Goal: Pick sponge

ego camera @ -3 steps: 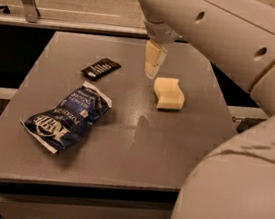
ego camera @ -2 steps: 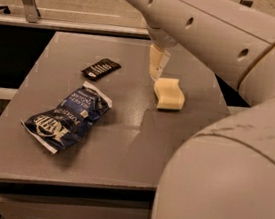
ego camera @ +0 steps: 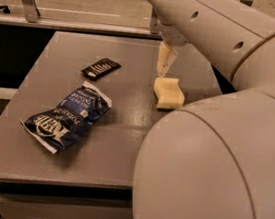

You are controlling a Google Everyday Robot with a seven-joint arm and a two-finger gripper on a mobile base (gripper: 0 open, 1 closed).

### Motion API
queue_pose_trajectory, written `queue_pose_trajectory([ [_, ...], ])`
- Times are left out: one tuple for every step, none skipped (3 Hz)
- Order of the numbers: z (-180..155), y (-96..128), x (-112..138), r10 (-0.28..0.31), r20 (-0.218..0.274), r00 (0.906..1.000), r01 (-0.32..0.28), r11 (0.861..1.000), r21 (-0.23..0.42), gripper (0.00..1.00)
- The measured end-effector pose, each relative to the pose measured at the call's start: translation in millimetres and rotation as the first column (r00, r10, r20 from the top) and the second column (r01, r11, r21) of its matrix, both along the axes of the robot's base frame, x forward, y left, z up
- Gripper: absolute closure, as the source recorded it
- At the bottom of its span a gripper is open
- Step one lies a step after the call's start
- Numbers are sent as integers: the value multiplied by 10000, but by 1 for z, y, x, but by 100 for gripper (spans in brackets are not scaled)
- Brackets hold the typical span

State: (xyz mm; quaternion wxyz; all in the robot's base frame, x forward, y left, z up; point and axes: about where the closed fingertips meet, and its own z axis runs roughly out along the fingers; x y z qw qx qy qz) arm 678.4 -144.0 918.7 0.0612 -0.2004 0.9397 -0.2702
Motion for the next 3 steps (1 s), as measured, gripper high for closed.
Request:
queue_pose_trajectory([
  [-3, -1, 4, -106, -327, 9994, 141, 9940, 1082, 0],
  [-7, -1, 5, 33, -613, 9981, 85, 9817, 1901, 0],
  [-13, -9, 0, 123, -924, 9956, 83, 9756, 2194, 0],
])
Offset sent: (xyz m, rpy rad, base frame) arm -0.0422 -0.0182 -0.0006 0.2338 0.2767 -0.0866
